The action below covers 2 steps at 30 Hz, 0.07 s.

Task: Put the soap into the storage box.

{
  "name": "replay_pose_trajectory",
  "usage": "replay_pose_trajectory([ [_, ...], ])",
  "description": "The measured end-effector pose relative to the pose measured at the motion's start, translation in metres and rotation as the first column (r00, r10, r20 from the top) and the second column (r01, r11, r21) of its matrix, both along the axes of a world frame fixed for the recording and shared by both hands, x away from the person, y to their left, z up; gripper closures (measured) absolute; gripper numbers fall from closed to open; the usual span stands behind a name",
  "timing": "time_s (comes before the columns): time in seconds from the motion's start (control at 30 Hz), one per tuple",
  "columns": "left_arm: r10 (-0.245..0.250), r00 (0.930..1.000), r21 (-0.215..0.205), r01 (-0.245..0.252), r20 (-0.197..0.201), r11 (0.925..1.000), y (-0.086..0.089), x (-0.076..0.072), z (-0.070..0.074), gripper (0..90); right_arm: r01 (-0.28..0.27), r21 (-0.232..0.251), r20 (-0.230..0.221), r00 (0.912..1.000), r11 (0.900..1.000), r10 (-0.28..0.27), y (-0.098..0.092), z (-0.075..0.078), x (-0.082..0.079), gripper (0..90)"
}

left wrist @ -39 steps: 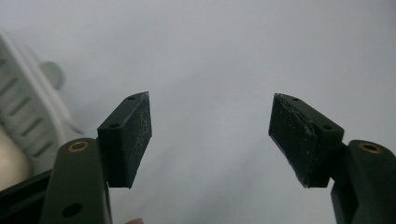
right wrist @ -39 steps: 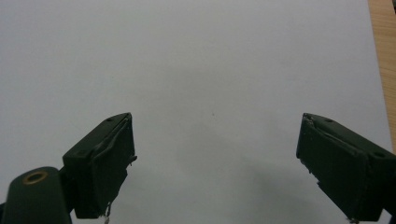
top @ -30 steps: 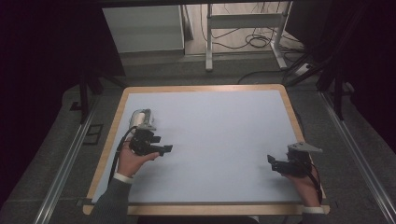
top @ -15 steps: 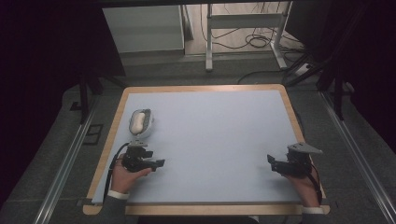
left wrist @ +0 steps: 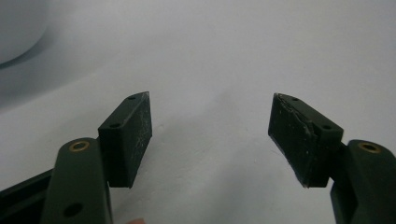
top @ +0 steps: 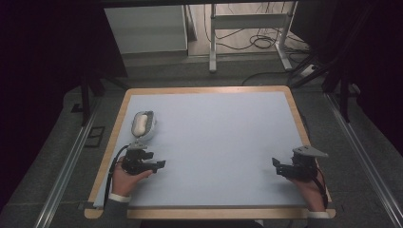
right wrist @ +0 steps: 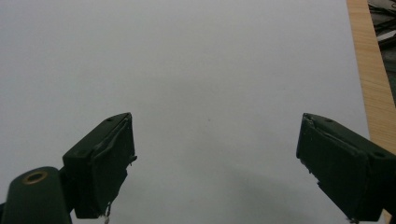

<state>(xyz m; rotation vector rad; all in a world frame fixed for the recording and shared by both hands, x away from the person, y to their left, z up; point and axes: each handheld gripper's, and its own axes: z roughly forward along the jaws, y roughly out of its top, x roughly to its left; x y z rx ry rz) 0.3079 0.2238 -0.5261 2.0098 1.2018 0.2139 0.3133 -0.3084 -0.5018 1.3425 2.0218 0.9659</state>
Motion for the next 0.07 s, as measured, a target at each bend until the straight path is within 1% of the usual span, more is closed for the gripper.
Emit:
replay_pose_trajectory([
  [0.07,0.003,1.0,0.011,-0.003,0.001,0.9999,0.0002,-0.0001,-0.0009,30.0,-0.004,-0.003,0.003,1.0,1.0,0.004,0.0009,0.0004,0.0006,11.5],
])
